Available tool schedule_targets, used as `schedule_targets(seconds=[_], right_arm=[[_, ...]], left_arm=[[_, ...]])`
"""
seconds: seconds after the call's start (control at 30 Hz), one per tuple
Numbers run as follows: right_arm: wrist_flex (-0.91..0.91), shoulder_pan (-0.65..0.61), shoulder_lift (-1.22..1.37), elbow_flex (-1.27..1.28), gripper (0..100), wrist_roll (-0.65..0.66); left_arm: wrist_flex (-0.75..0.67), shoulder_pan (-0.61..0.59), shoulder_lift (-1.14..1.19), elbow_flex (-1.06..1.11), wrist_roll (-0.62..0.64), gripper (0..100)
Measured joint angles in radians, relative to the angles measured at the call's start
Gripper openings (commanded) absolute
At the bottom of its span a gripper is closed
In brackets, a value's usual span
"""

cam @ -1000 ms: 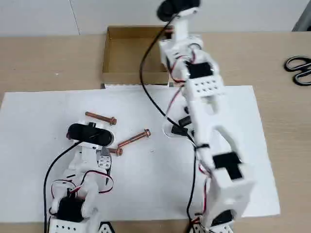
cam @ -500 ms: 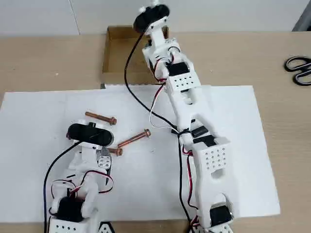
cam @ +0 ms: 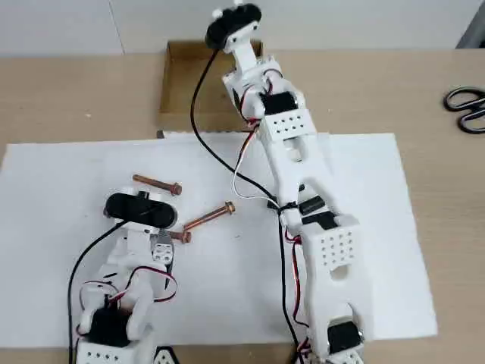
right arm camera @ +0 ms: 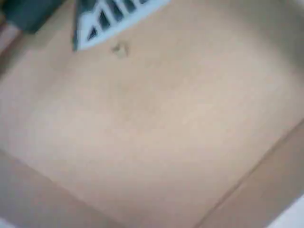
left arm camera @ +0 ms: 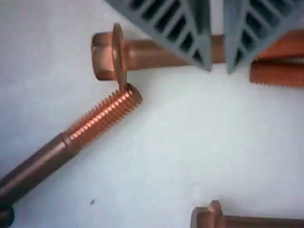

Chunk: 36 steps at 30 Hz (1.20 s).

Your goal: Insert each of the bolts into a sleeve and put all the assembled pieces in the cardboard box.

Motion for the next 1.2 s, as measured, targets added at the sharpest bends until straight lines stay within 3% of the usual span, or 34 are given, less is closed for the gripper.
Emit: schedule_targets(seconds=[0.2, 0.6, 0.87, 1.2], right_arm=[[0.273, -0.002, -0.126, -0.006, 14.4, -0.003], [0.942, -0.015, -0.282, -0.012, 14.5, -0.158], [0.991, -0.025, -0.399, 0.049, 14.5, -0.150], [0.991, -0.095, -0.652, 0.566, 14.6, 0.178]], left_arm=[[0.000, 0.000, 0.000, 0.000, 0.000, 1], [0.000, 0.000, 0.000, 0.000, 0.000, 1], [0.000, 0.000, 0.000, 0.000, 0.000, 1], [0.000, 0.000, 0.000, 0.000, 0.000, 1]])
